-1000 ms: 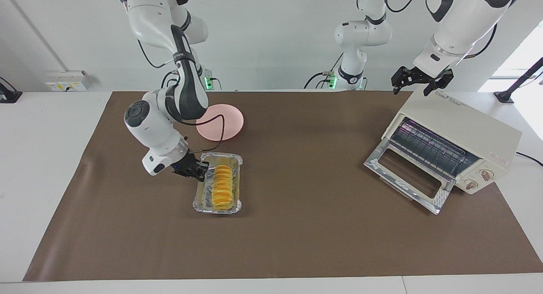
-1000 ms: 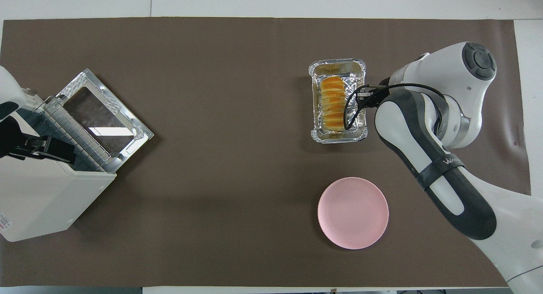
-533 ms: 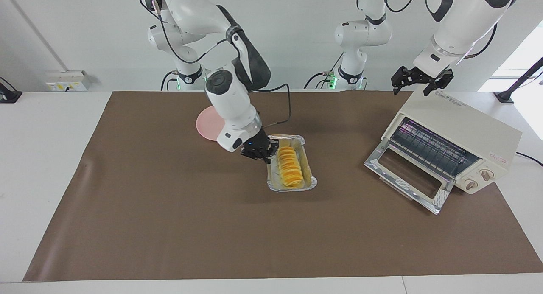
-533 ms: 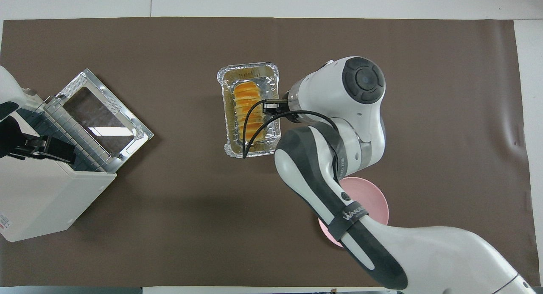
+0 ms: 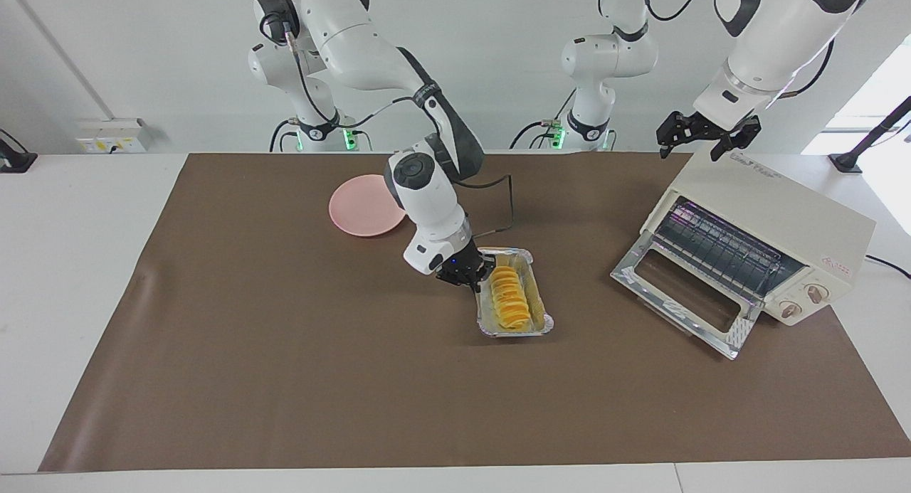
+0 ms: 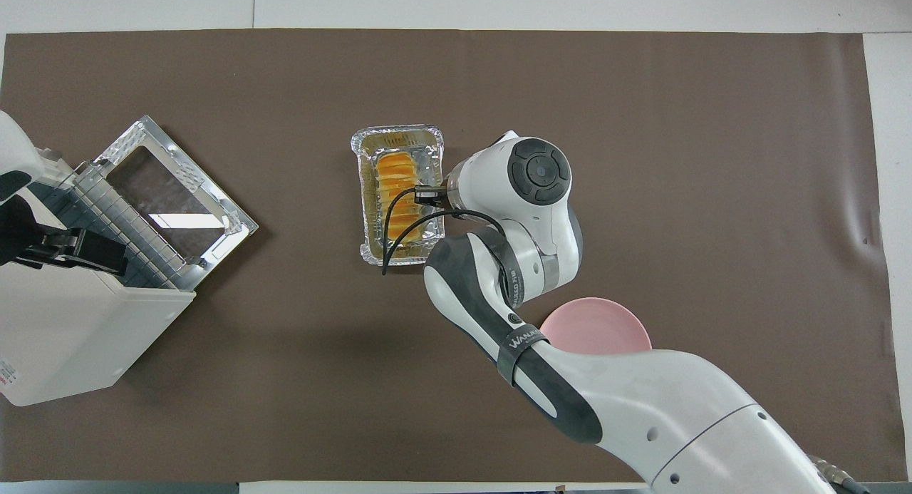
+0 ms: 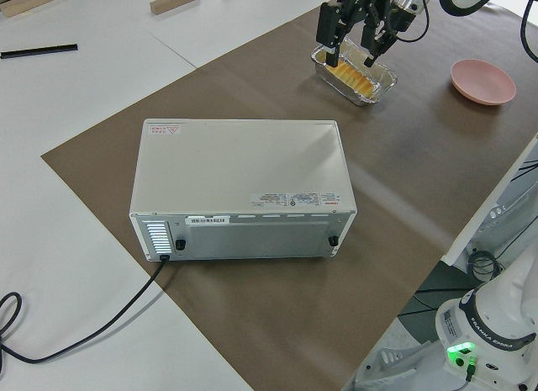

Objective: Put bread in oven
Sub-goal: 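Grasp the foil tray rim with the right gripper and carry toward oven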

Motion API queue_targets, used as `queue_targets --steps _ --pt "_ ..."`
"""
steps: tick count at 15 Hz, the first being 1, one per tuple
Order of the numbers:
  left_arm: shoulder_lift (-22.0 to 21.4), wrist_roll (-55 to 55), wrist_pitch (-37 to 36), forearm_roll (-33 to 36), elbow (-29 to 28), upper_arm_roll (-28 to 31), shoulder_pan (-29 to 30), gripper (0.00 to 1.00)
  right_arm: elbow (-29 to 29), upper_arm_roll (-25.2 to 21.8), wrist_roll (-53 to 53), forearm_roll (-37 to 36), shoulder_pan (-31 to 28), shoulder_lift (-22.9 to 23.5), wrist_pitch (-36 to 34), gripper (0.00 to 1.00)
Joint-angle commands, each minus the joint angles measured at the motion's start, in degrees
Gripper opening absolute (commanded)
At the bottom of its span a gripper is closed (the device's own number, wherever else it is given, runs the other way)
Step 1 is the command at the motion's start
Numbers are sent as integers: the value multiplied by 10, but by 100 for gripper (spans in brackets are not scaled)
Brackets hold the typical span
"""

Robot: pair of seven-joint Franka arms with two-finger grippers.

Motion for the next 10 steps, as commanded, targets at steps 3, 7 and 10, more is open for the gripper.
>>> queue_targets --steps 3,7,10 --pt "-9 -1 -10 -4 -1 1 2 100 -2 0 -2 -3 -9 -10 -12 100" --pt "-13 -3 -10 -4 1 -4 -9 100 60 -37 -5 -52 -33 -40 -123 100" --pt "-12 -51 51 -4 -3 -13 -41 100 54 -42 -39 -137 -74 -104 -181 100"
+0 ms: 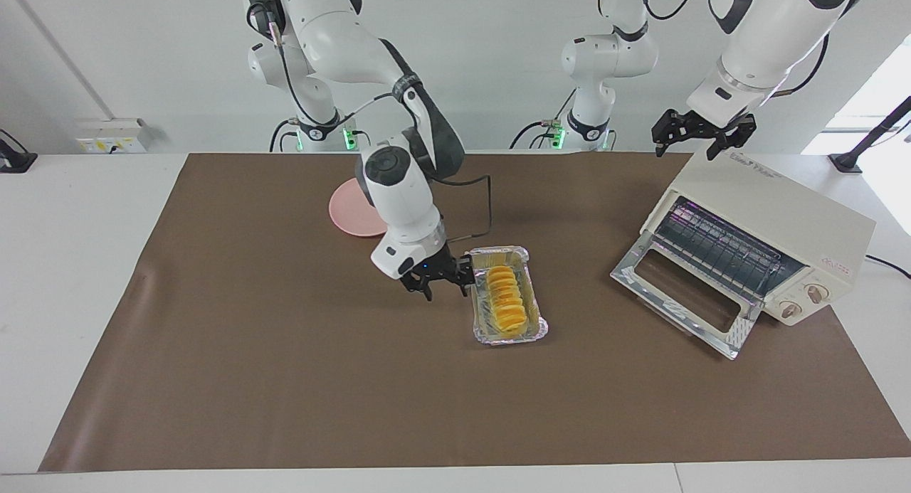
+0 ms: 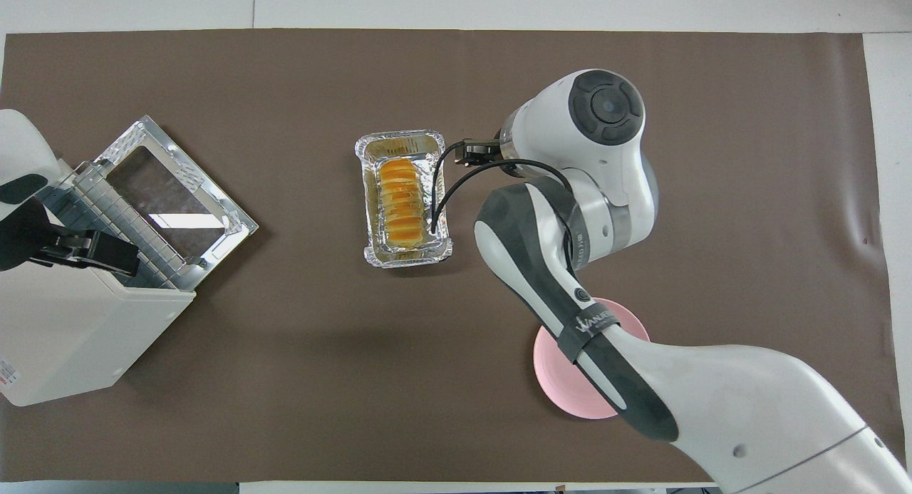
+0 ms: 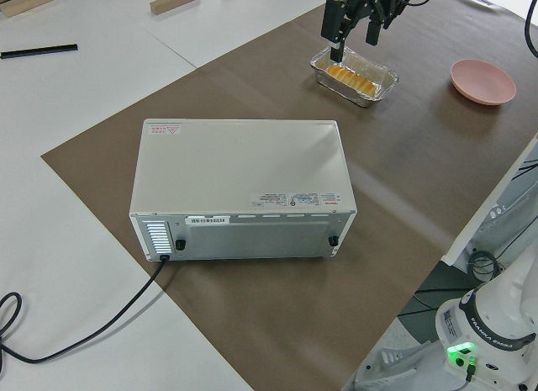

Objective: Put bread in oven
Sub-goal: 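Grasp the foil tray with the left gripper while the right gripper withdraws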

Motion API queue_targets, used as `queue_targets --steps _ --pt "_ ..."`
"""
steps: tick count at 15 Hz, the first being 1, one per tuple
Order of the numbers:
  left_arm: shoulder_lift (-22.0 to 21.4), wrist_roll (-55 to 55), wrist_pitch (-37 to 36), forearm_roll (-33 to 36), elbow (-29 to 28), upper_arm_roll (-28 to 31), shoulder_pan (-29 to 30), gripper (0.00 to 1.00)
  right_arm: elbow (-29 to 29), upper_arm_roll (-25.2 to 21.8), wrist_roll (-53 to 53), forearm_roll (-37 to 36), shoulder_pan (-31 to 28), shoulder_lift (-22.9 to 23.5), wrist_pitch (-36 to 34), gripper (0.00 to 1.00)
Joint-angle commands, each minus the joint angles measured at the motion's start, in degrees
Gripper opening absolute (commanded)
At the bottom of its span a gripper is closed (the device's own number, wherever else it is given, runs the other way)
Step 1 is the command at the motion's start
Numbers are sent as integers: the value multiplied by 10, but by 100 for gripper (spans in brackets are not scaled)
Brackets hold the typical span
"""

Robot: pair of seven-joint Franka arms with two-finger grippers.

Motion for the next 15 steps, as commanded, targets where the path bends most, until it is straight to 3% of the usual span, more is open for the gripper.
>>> queue_targets --steps 1,3,5,8,9,12,15 --pt "0 -55 61 -10 -2 -1 -37 100 -9 1 -61 -53 -44 -64 -69 100" --pt "34 -60 70 -26 26 -2 -61 100 -11 1 -131 -58 -87 -102 -130 100" --pt "120 -90 62 -30 108 -1 -109 100 -11 0 -181 -58 -115 -136 -197 100" --pt "278 -200 51 -29 275 3 -184 100 -12 -1 -201 -63 -147 -181 -306 100" --pt "308 -219 57 -28 304 8 -206 100 -15 0 -202 -84 -162 -194 -335 100" --pt "352 -271 115 -26 309 10 -250 100 -57 0 -209 -104 -187 -244 -367 100" --pt "404 -310 171 -20 299 10 -287 100 -66 1 -211 -105 -209 -255 -349 100"
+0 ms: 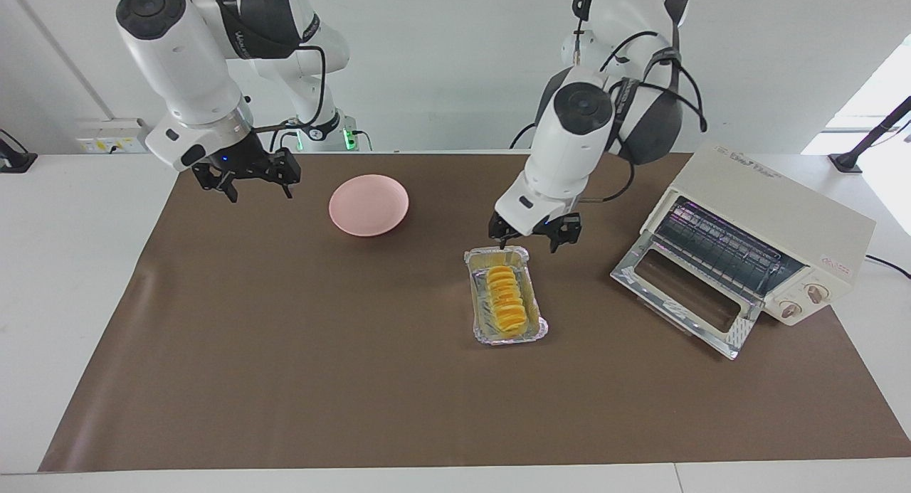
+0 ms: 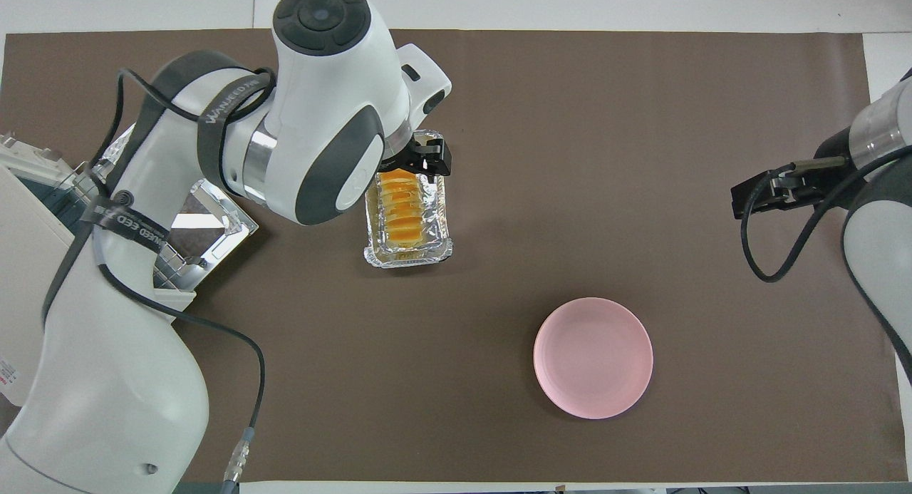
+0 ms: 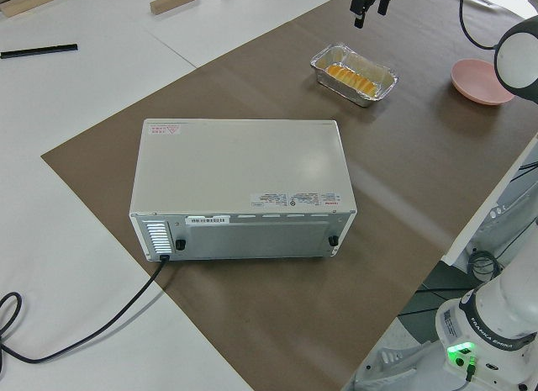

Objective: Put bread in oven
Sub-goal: 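Grasp the foil tray with the left gripper while the right gripper withdraws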

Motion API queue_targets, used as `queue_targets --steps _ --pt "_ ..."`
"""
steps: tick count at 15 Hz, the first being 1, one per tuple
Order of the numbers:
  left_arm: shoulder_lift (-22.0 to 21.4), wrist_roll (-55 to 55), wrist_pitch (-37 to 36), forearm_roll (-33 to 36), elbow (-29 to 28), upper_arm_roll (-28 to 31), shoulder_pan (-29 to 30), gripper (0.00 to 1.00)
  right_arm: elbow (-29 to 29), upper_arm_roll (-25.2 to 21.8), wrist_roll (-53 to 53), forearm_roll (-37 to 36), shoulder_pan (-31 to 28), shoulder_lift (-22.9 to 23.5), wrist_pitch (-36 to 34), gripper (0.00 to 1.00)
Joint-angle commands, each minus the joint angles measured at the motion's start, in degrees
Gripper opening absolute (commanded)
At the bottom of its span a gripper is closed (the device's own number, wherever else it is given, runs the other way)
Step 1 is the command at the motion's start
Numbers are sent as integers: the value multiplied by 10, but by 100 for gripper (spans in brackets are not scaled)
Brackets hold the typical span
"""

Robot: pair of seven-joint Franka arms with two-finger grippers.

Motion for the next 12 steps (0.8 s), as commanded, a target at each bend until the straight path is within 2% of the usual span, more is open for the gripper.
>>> queue_targets --steps 1,3,7,10,11,12 --pt "42 -35 41 13 9 13 -39 100 -29 7 -12 -11 -22 -17 31 100" --pt "41 -37 77 21 -30 13 -38 100 -25 8 -10 -9 -46 -20 28 100" --pt "32 -82 149 21 -117 13 -48 100 -23 6 -10 -9 -56 -21 30 100" --pt "32 -93 154 21 -125 13 -56 99 -23 6 -12 -10 -73 -22 25 100" --pt "32 -106 156 21 -128 12 -59 80 -24 6 -12 -10 -81 -26 21 100" --pt "30 -110 158 21 -136 13 -63 55 -24 6 -12 -10 -85 -30 14 100"
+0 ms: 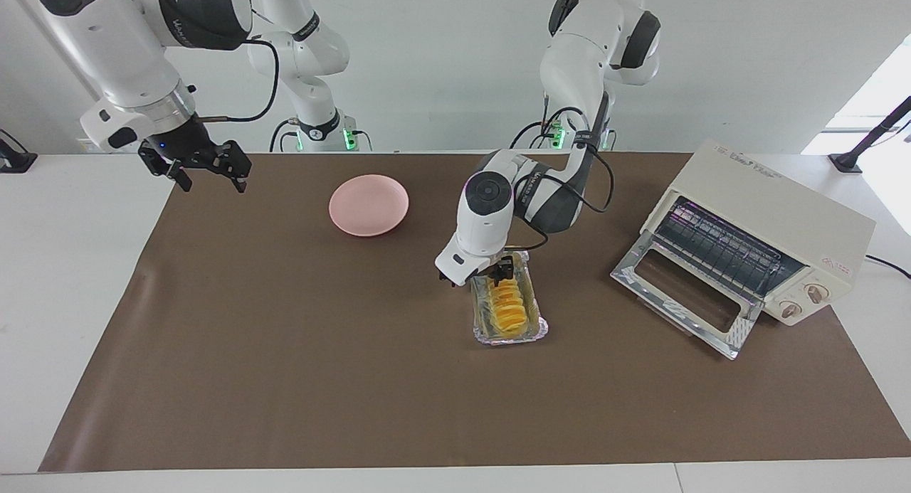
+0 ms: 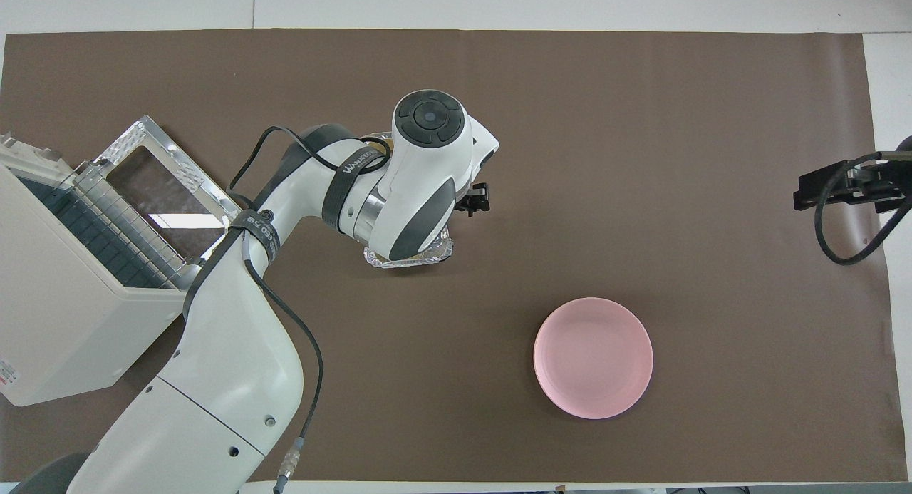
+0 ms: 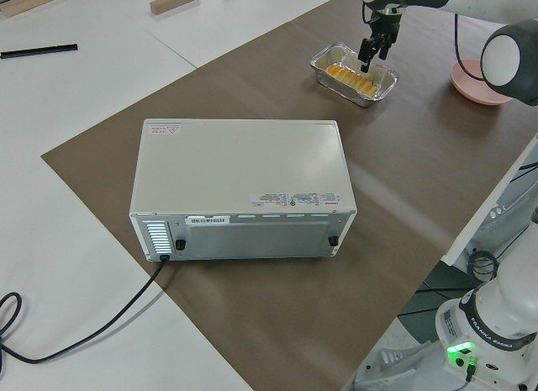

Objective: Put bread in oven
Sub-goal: 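Push the foil tray into the open toaster oven with the left gripper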

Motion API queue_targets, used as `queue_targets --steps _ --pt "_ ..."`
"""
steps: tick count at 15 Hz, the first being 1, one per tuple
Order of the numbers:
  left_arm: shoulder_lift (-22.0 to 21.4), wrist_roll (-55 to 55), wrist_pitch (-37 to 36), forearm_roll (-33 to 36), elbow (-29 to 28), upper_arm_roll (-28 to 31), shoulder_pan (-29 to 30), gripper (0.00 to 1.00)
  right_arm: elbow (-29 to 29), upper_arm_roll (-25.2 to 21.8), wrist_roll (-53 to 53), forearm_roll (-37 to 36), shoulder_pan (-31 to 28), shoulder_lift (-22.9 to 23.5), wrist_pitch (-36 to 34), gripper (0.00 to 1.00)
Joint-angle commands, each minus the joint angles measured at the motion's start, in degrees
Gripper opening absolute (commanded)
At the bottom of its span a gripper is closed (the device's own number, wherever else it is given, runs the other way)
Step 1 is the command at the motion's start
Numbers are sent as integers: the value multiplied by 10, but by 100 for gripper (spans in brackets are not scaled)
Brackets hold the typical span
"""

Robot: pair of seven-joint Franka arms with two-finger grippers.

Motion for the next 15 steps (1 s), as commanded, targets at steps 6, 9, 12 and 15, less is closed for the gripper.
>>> queue_targets --steps 6,9,12,15 --pt "-36 -22 38 11 -69 8 -13 0 -17 8 -11 -9 -12 -19 -13 100" --pt "-36 -22 -6 4 -40 9 -11 0 -17 9 -8 -9 -12 -19 -8 100" --pt "-18 -39 -110 5 61 29 0 0 -17 12 -11 -9 -10 -20 -11 100" --pt "-45 -42 -164 3 75 88 4 0 -16 12 -11 -9 -9 -20 -12 100"
